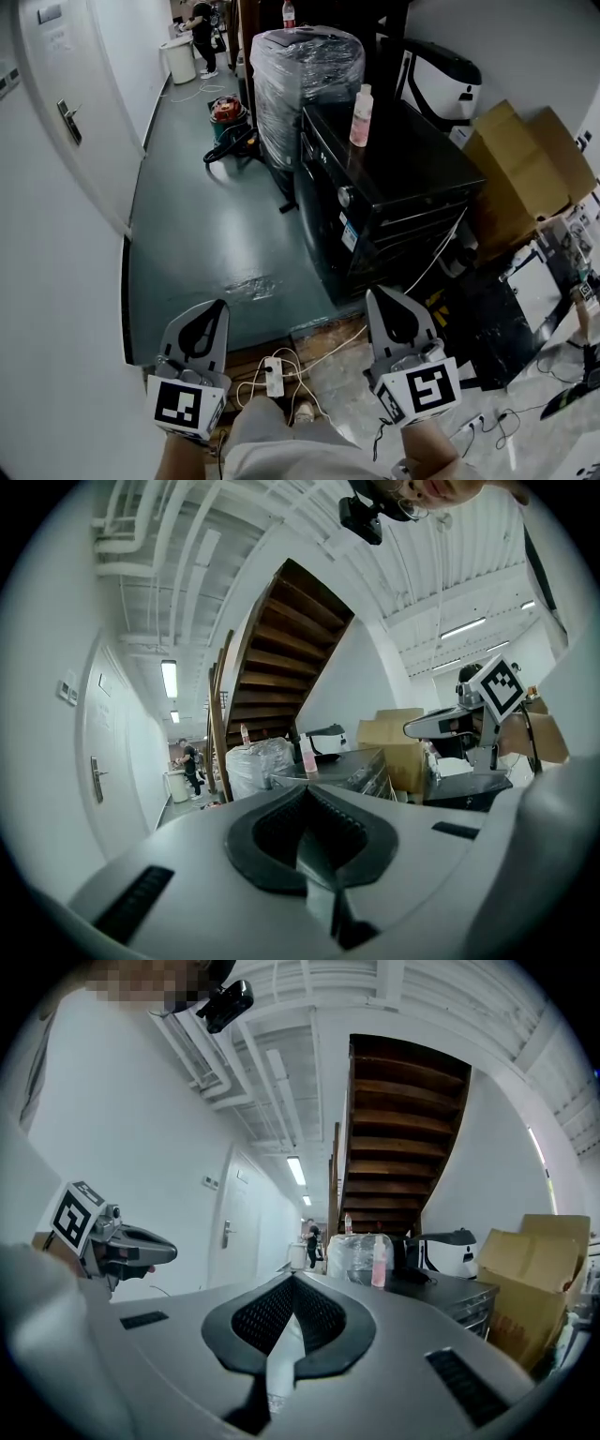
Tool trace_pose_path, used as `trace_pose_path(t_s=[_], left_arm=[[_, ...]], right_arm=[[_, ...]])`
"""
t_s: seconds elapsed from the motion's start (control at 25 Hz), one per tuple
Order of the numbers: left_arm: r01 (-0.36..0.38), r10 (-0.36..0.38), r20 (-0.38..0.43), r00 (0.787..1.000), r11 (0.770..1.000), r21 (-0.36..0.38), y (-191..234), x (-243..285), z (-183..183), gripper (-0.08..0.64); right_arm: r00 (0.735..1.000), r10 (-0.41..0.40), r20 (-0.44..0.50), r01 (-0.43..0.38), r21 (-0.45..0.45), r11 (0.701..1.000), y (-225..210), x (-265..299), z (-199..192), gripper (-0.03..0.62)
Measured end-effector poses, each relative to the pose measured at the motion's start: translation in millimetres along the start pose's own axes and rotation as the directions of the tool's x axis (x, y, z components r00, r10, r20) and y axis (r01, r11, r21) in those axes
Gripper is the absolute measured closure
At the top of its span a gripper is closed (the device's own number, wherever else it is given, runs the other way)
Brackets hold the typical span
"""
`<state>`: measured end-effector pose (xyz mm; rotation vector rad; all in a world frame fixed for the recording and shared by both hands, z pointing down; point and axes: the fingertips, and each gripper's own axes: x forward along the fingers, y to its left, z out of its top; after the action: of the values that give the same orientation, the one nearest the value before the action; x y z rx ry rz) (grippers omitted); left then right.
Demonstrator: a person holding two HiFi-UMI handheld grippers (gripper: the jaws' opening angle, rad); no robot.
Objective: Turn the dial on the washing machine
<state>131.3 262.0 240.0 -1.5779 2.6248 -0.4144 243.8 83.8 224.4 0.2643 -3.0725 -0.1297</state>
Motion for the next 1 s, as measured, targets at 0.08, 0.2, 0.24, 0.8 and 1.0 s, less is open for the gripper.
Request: trace_pose_path(t_s=[0.08,0.2,0.24,0.8,1.0], left_arm=[[-0.003,0.003,-0.003,1.0,1.0,-0.005,0.1,2.5,-0.9,0.541],[-0.011,0.011,-0.006,1.0,1.0,-0.004,0.6,5.0,-0.7,0.541],[-0.012,0.012,-0.006,1.0,1.0,-0.001,0.7,6.3,-0.1,0.541],[0.029,-0.03,-0.006,1.0,0.998,-0.062,27.8,66.5,-12.5,0.538],[0.088,-0.089,-0.011,0.996,0.993,-0.078,43.5,114.1,-25.7,0.538]], right_arm=[[1.0,0.009,-0.006,-0.009,0.014,1.0,1.0,1.9,-3.8,0.565],[1.0,0.021,-0.004,-0.021,0.026,0.999,1.3,3.4,-5.2,0.565],[1.0,0.023,-0.001,-0.023,0.028,0.999,0.1,4.6,-5.2,0.565],[0.999,0.004,-0.032,-0.003,0.037,0.999,-22.9,61.4,-25.6,0.565],[0.998,-0.032,-0.055,0.034,0.045,0.998,-41.2,104.0,-35.3,0.565]])
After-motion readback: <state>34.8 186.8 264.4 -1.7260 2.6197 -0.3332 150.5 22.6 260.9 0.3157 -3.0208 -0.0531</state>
